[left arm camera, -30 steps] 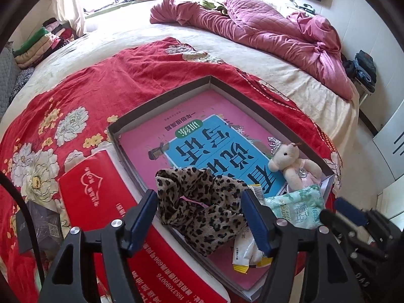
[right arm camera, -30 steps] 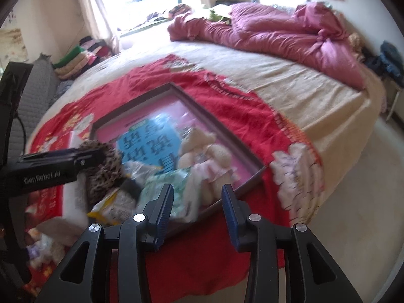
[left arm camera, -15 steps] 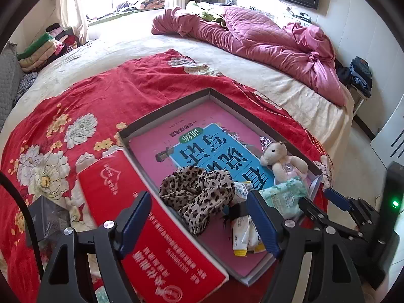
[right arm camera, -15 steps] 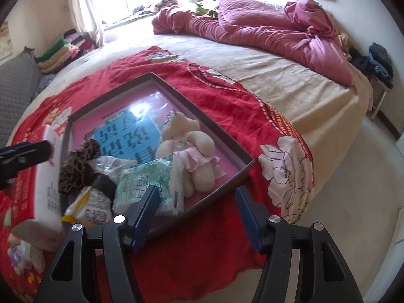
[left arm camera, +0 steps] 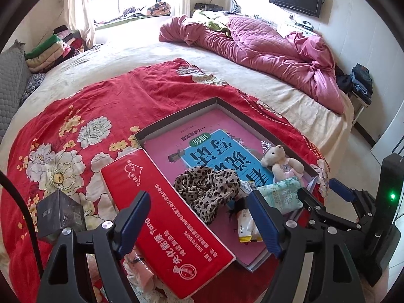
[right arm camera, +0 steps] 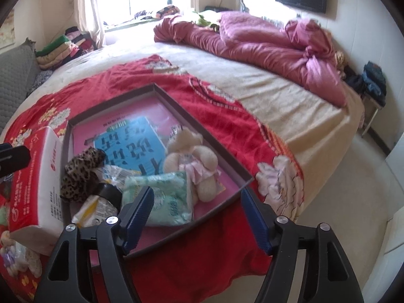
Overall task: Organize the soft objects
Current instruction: 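Withdraw both tools from the tray back toward the pile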
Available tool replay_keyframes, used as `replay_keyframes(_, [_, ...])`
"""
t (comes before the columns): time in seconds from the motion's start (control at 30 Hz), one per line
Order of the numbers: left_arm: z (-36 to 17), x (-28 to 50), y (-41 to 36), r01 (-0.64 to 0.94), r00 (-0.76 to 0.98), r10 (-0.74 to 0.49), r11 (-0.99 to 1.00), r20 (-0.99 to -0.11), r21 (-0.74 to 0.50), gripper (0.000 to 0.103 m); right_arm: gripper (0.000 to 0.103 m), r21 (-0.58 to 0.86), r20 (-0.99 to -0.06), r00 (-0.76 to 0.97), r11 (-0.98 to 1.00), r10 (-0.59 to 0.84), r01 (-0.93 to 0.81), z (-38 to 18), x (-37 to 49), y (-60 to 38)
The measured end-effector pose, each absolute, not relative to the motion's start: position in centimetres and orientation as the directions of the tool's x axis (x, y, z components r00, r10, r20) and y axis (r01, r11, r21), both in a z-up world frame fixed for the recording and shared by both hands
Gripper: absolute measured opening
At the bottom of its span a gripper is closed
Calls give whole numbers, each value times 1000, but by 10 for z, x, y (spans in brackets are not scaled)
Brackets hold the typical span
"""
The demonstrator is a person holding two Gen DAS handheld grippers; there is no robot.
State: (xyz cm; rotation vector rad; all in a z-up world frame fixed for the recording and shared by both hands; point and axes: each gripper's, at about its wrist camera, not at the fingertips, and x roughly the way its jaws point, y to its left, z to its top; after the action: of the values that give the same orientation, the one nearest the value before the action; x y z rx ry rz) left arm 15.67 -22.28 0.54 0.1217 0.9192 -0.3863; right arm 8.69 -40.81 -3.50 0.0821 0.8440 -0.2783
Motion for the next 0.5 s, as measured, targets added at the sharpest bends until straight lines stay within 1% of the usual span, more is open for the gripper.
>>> replay_keyframes(0.07, [8,153,-223,378,549,-270,924,-791,-54,79,74,-42,-736,641,960,-217,276,-30,85,-404])
replay_keyframes(0.2, [12,146,-216,373,554,-275,926,-786,-61,83,74,-53,-720,658,962,-222,266,-20,82,-397])
replay_keyframes(0.5, [24,131,-200,356,575,-264,933,-774,-54,84,76,-55,-672,704,963,-231,264,6,72,-381])
